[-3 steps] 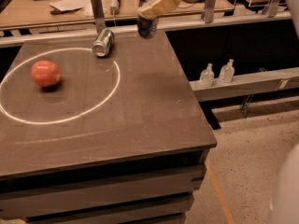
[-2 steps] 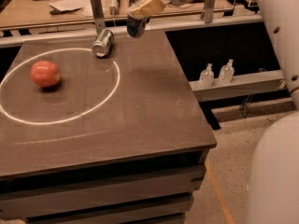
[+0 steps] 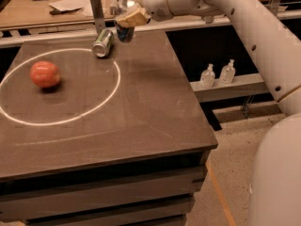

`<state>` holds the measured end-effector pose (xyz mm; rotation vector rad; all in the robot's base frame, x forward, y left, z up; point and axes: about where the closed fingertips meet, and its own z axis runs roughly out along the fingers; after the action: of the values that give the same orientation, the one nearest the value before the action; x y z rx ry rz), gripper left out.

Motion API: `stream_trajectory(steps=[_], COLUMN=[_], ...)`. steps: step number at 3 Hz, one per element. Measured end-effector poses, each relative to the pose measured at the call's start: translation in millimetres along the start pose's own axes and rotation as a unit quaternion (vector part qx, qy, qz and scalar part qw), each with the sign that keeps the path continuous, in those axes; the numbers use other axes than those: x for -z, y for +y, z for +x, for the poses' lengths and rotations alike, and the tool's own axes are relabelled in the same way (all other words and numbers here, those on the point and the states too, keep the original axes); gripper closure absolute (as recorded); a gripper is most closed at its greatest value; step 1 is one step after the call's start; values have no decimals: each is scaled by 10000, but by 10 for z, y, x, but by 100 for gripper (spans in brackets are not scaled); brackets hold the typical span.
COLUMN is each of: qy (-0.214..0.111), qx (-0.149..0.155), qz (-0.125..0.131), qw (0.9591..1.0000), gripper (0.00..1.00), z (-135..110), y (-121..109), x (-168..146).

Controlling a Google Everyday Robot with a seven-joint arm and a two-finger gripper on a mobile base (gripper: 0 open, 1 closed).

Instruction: Move redbull can near green can

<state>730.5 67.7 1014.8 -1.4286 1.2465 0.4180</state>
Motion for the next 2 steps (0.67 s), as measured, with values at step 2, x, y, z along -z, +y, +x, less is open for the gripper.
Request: stream_trajectory(steps=[2], qy=[419], qx=[-465], qz=[252], qw=[9977], gripper=[100], z=[506], y=[20], x=[-560])
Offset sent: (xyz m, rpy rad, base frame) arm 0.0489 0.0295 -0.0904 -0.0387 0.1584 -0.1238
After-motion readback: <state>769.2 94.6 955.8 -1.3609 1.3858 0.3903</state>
